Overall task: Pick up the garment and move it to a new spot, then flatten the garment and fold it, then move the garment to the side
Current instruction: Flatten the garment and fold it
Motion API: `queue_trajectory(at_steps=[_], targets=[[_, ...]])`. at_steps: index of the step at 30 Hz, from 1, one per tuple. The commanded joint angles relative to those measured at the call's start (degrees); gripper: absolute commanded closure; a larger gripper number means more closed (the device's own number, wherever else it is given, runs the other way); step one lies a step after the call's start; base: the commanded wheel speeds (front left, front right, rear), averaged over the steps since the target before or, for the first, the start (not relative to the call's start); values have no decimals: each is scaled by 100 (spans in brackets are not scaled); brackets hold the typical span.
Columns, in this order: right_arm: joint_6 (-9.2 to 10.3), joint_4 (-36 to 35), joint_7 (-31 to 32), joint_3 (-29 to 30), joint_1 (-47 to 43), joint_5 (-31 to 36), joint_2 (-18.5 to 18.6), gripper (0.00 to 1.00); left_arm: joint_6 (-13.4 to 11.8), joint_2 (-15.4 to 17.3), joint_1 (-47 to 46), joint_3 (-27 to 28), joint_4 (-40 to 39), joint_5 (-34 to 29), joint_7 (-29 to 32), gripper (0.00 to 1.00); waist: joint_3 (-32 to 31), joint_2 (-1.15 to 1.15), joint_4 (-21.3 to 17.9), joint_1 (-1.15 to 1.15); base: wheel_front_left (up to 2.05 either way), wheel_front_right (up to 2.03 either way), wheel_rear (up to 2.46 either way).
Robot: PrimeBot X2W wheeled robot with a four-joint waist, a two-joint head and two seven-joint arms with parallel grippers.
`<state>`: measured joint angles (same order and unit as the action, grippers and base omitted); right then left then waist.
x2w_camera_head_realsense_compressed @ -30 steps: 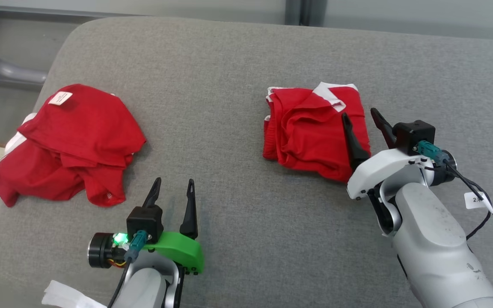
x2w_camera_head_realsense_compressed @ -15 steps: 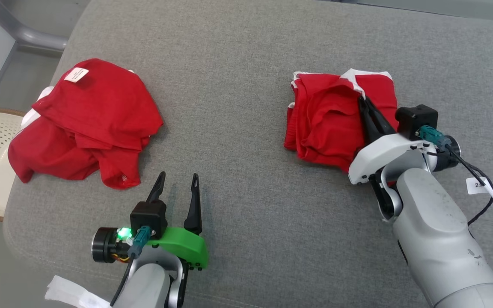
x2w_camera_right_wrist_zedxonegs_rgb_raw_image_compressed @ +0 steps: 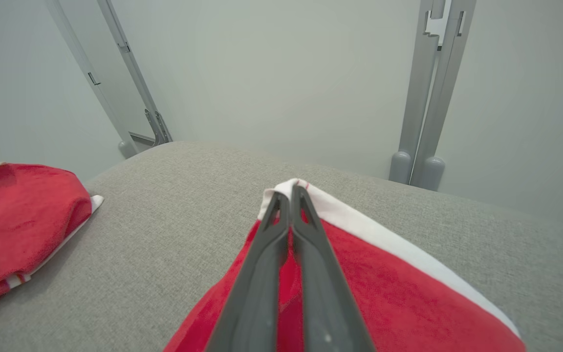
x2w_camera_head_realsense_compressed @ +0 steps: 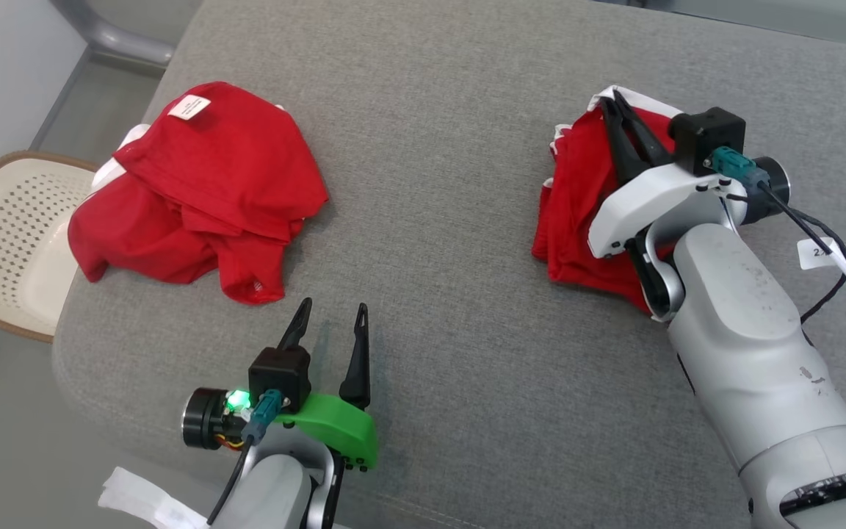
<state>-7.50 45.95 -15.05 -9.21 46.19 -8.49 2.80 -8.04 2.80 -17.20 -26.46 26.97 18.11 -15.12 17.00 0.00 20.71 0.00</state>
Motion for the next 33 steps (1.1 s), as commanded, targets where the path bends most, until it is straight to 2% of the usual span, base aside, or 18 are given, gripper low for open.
queue_trajectory(at_steps=[1,6,10,19,24,33], targets=[[2,63,-16,-33,141,-21,23,0,-7,21,-126,-46,12,42,-2,0,68,0,215,0,0,0,0],[3,-11,-16,-274,272,-323,24,0,-98,20,-142,-140,2,118,-2,0,69,0,332,0,0,0,0],[3,-149,-16,-402,75,-454,33,0,-150,20,-113,-38,8,55,-2,0,-9,0,195,0,0,0,0],[3,-685,-17,249,-688,80,163,0,-105,23,-80,294,7,-203,-2,0,-201,0,-434,0,0,0,0],[3,-815,-16,690,-1157,119,155,0,-55,23,28,517,70,-291,-2,0,-324,0,-784,0,0,0,0],[3,-1018,-17,1125,-1791,248,156,0,30,23,155,908,217,-575,-2,0,-545,0,-1313,0,0,0,0]])
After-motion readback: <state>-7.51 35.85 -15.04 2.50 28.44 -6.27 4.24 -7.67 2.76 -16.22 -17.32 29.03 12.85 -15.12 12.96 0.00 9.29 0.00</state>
